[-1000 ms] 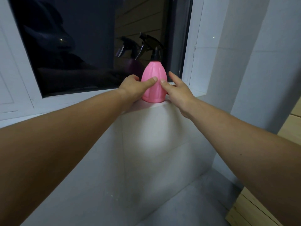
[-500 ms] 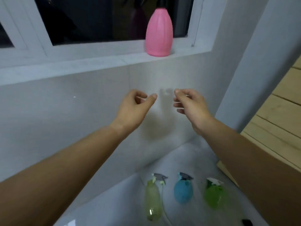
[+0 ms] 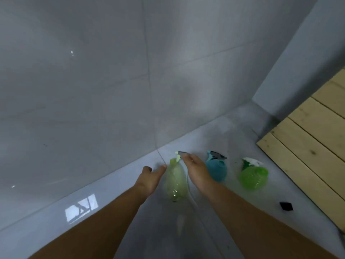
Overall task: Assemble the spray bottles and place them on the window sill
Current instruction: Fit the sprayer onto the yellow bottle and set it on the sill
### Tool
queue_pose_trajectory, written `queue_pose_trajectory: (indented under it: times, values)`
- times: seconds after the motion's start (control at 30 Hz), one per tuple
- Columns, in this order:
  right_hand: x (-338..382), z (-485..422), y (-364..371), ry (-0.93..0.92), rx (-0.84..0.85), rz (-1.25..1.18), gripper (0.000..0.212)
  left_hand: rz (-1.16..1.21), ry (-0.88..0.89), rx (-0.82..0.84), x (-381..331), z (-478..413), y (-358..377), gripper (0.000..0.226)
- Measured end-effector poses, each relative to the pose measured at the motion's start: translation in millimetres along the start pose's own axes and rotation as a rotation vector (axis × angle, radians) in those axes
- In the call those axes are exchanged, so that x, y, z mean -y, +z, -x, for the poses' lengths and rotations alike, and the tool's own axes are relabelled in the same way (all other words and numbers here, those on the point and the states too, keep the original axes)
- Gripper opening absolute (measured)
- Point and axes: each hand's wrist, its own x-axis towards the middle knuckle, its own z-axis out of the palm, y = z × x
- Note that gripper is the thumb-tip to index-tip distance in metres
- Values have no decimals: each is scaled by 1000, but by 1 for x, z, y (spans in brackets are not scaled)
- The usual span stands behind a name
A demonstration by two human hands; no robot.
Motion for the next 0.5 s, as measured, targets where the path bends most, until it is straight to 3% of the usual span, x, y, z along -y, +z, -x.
queue_pose_trajectory:
  times: [0.13,0.3,0.5]
  values:
    - [-18,-38,22,94,-9,7,24,-35,-14,31,12,-31,23,85]
    - [-40,-90,39,84,-102,132,57,-20,4,49,15,-59,45,81]
    - [-45,-112,40,129,-125,263,56,-140,16,27,20,-78,52,66]
